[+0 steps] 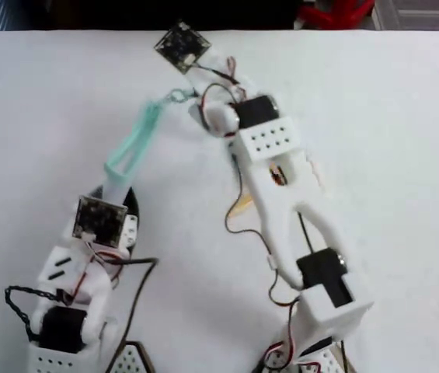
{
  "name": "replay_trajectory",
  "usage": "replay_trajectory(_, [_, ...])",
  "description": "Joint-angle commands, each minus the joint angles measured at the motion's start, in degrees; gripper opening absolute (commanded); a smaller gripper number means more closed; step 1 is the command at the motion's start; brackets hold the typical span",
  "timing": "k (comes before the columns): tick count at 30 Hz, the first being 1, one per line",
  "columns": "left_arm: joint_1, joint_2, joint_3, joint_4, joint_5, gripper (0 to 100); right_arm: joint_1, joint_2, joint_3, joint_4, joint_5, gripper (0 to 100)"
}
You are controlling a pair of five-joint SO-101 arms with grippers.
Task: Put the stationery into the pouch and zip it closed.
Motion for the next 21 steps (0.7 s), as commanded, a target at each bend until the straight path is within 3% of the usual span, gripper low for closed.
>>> replay_trajectory(1, [0.66,-0.13,1.14,-3.60,1.32,2,0.57,-8.57,-1.14,3.38,-0.09,34.4])
replay_trajectory(10, [0.66,-0.13,1.41,-3.69,1.32,2,-5.49,-28.53,-1.41,18.77,16.35,30.6])
replay_trajectory(16, [0.57,-0.13,1.49,-3.25,1.32,2,-13.14,-42.07,-1.41,36.53,39.91,30.3])
replay_trajectory(21, [0.57,-0.13,2.02,-3.34,1.32,2,-18.42,-38.20,-1.49,38.46,42.46,20.6])
